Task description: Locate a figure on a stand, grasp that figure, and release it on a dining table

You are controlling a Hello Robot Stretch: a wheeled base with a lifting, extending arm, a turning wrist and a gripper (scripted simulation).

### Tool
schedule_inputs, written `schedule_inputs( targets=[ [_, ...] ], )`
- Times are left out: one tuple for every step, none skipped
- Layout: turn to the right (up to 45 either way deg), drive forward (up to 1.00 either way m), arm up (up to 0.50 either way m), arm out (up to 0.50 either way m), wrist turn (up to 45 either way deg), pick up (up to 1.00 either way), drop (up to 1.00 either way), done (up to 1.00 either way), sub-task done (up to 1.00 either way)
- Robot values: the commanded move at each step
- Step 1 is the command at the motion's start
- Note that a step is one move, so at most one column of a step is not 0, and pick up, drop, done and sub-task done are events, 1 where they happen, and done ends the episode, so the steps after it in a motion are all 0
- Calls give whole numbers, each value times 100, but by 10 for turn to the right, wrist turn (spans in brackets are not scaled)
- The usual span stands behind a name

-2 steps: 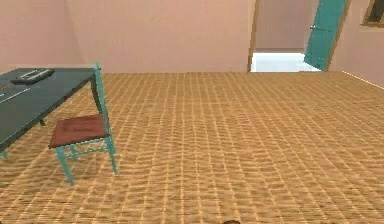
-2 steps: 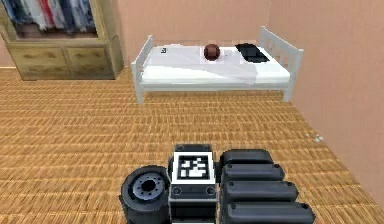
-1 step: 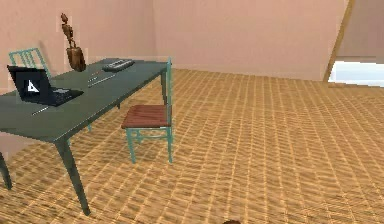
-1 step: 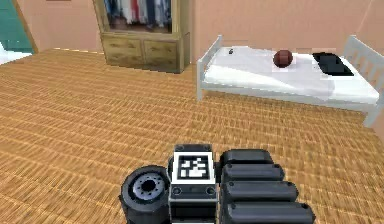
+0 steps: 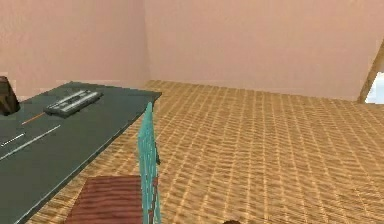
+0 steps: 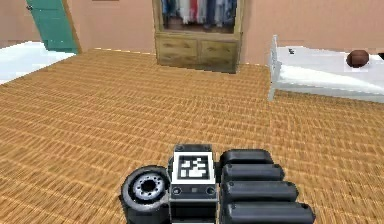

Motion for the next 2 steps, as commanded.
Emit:
schedule_inputs(
  targets=[
    [0,10,0,0,0,0,0,0,0],
    [450,0,0,0,0,0,0,0,0]
  ],
)
